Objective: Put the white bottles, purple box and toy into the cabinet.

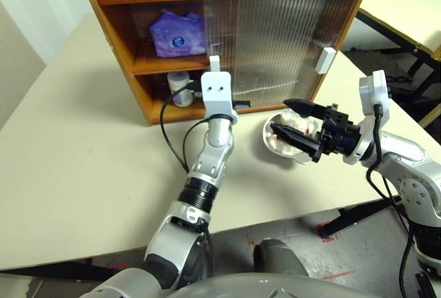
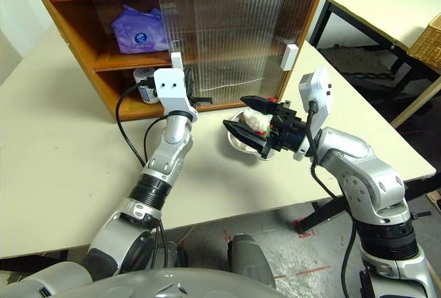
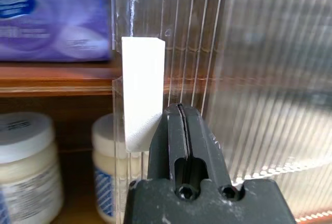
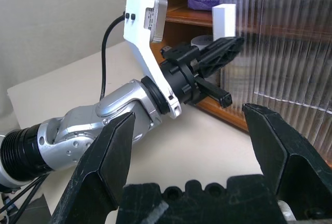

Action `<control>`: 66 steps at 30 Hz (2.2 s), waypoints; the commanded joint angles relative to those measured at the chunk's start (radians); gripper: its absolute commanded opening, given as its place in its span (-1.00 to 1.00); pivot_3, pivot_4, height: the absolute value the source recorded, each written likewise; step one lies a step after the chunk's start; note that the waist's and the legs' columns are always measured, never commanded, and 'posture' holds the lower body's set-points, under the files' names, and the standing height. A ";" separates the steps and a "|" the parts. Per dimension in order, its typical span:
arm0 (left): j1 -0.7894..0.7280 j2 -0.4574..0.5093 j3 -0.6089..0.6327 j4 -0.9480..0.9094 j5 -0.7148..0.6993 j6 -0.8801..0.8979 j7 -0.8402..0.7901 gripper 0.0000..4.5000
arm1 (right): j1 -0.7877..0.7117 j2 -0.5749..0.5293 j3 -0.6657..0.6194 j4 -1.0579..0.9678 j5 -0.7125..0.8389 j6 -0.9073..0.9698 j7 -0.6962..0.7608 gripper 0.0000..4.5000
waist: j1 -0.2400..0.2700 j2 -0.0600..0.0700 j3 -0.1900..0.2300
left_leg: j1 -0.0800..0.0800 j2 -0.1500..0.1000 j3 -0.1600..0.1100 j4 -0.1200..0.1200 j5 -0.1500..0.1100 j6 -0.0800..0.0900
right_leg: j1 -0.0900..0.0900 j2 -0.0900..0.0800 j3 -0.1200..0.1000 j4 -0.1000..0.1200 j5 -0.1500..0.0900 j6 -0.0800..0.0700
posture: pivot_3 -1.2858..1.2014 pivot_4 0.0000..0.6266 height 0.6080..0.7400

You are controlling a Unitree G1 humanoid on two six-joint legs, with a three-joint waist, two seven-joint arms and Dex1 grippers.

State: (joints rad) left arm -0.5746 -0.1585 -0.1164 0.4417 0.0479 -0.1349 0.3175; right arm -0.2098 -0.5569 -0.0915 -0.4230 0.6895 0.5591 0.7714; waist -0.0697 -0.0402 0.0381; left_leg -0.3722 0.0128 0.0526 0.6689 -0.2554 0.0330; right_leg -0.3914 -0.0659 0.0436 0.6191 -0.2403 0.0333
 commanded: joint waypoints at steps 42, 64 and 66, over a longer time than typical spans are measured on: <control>0.126 0.094 0.177 -0.262 0.122 0.147 0.150 -0.99 | -0.061 0.034 0.056 0.089 -0.029 -0.026 0.064 1.00 | 0.017 0.000 0.000 | 0.000 0.001 0.000 0.000 0.000 0.000 | 0.000 0.000 0.000 0.001 0.002 0.000 | 0.02 -1.00 1.00; 0.147 0.079 0.129 -0.348 -0.029 0.093 -0.120 -0.56 | -0.093 0.057 0.060 0.135 -0.059 -0.041 0.101 1.00 | 0.048 0.000 0.000 | -0.001 0.000 0.000 0.000 0.000 0.000 | 0.000 -0.002 0.000 -0.001 0.003 -0.002 | 0.03 -1.00 1.00; 0.142 0.092 0.098 -0.377 -0.056 0.079 -0.207 -0.22 | -0.088 0.058 0.058 0.134 -0.060 -0.043 0.100 1.00 | 0.051 0.000 0.000 | -0.001 0.000 0.000 0.000 0.000 0.000 | 0.000 -0.002 0.000 -0.001 0.003 -0.003 | 0.03 -1.00 1.00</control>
State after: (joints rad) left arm -0.4356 -0.0746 0.0133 0.0936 0.0191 -0.0394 0.1829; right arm -0.2986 -0.4964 -0.0308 -0.2987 0.6349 0.5360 0.8661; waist -0.0191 -0.0405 0.0383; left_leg -0.3731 0.0131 0.0523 0.6687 -0.2554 0.0329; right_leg -0.3916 -0.0674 0.0433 0.6182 -0.2375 0.0306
